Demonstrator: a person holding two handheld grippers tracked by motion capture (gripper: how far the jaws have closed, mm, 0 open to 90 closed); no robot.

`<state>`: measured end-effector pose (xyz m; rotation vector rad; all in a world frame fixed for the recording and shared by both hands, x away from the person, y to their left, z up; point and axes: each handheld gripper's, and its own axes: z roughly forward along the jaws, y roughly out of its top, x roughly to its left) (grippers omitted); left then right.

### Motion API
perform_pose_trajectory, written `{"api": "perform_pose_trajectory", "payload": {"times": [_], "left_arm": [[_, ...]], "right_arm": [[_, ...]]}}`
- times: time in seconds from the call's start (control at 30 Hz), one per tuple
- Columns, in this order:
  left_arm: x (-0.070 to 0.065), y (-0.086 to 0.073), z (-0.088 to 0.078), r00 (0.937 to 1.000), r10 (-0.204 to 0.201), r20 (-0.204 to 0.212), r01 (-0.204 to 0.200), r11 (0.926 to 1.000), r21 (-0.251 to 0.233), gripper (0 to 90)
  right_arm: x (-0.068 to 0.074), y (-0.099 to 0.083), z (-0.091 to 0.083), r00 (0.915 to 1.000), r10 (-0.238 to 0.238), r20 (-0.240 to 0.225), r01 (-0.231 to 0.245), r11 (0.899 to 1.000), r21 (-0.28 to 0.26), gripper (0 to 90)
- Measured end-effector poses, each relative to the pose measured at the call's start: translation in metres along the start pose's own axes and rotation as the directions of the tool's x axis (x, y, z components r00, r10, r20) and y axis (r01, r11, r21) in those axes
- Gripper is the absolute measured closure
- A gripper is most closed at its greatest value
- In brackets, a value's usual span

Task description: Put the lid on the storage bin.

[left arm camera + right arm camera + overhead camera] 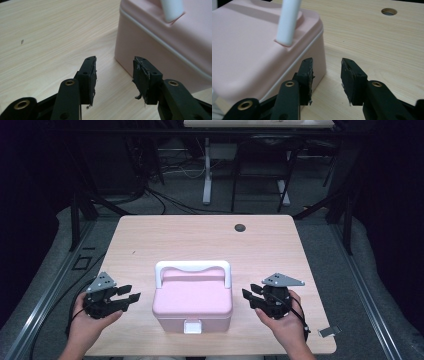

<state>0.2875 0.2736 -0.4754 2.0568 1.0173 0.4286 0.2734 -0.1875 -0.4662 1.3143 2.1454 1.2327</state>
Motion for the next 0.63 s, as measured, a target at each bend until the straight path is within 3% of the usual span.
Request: {"api": "perform_pose_trajectory", "payload": {"times": [0.17, 0.23, 0.33, 0.37, 0.43, 0.53, 0.63], "left_arm": [[0.007, -0.008, 0.003, 0.9997, -0.025, -0.009, 0.025, 0.9997, -0.002, 52.9], [0.009, -0.01, 0.005, 0.9995, -0.03, -0.004, 0.03, 0.9995, -0.001, 52.1], [0.01, -0.013, 0.007, 0.9995, -0.032, 0.002, 0.032, 0.9995, 0.005, 51.7], [0.01, -0.015, 0.009, 0.9993, -0.037, 0.008, 0.037, 0.9993, 0.007, 51.7], [0.01, -0.018, 0.011, 0.9991, -0.039, 0.014, 0.039, 0.9992, 0.011, 51.8], [0.011, -0.021, 0.017, 0.9988, -0.044, 0.02, 0.044, 0.9989, 0.014, 51.1], [0.012, -0.024, 0.024, 0.9978, -0.048, 0.045, 0.047, 0.9987, 0.021, 48.9]], "right_arm": [[-0.007, -0.009, 0.01, 0.9967, -0.003, 0.081, 0.003, 1.0, -0.003, 58.5], [-0.012, -0.013, 0.014, 0.9981, 0.009, 0.061, -0.009, 1.0, -0.003, 57.8], [-0.018, -0.019, 0.018, 0.9932, 0.029, 0.113, -0.029, 1.0, 0.0, 56.2], [-0.02, -0.02, 0.019, 0.995, 0.034, 0.094, -0.035, 0.999, 0.0, 56.1], [-0.023, -0.024, 0.021, 0.9907, 0.034, 0.131, -0.035, 0.999, 0.0, 56.0], [-0.027, -0.029, 0.024, 0.9925, 0.03, 0.118, -0.031, 0.999, 0.005, 54.9], [-0.03, -0.034, 0.028, 0.9892, 0.01, 0.146, -0.013, 1.0, 0.021, 51.1]]}}
